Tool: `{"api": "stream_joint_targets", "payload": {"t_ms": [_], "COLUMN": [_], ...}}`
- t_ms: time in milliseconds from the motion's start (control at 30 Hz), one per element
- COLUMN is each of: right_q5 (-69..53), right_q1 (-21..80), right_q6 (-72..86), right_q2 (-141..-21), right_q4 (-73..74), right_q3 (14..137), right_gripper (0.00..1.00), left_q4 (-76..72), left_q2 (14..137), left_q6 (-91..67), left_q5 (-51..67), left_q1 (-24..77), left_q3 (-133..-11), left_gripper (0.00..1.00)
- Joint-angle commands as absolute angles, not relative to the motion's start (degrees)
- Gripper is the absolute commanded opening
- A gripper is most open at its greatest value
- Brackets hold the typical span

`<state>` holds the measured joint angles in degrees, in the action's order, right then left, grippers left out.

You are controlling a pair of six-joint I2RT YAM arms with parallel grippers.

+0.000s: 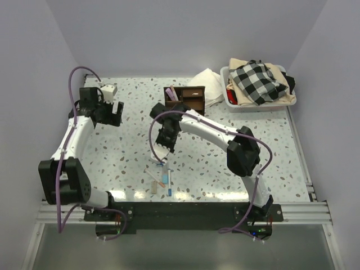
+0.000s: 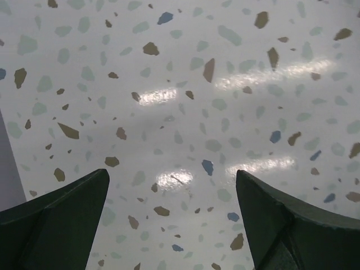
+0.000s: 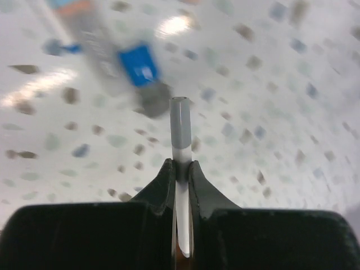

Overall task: Sort the stationery into containers
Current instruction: Pick up the pen from the center of the board, then place the pen in the storage box.

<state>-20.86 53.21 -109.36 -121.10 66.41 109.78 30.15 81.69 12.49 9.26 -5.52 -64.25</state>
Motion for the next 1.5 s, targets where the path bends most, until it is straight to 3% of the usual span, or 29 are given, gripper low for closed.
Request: {"api": "stream_joint_targets", "payload": {"t_ms": [0, 133, 200, 267, 367, 467, 733, 1233, 1467], "right_q5": [-30.5, -36.0, -36.6, -35.0, -29.5, -25.6, -23.6, -25.7, -25.8], "right_q1": [51.2, 45.9, 43.1, 38.1, 32.7, 30.3, 27.4, 26.6, 26.7], "right_q6": [-87.7, -63.3, -42.9, -20.1, -3.0, 1.9, 12.7, 13.3, 10.4], "right_q2": [-121.6, -118.5, -118.3, -119.2, -122.7, -123.8, -125.7, -125.7, -125.6], "right_q4": [58.0, 42.1, 27.6, 11.3, 1.2, -5.6, -17.7, -27.9, -30.6], "right_q3": [123.4, 125.0, 124.3, 123.3, 126.4, 125.3, 118.9, 105.5, 99.9], "right_gripper": [0.00, 0.00, 0.00, 0.00, 0.00, 0.00, 0.00, 0.00, 0.00], "left_q4": [32.9, 32.4, 33.9, 34.8, 35.8, 28.2, 21.1, 26.0, 27.5], "left_q2": [92.3, 96.6, 100.1, 101.9, 104.3, 102.8, 103.6, 105.4, 106.2], "left_q6": [6.0, 1.6, 1.7, 2.5, 3.3, 0.4, -2.9, 3.2, 1.8], "left_q5": [-5.0, -9.2, -7.6, 6.8, 30.9, 41.2, 49.6, 42.5, 36.3], "left_q1": [-6.1, -6.4, -6.4, -7.8, -9.6, -9.0, -5.4, -3.1, -2.1], "left_q3": [-72.7, -77.9, -81.1, -83.7, -88.3, -87.2, -91.2, -95.0, -95.5], "left_gripper": [1.00, 1.00, 1.00, 1.00, 1.00, 1.00, 1.00, 0.92, 1.00]}}
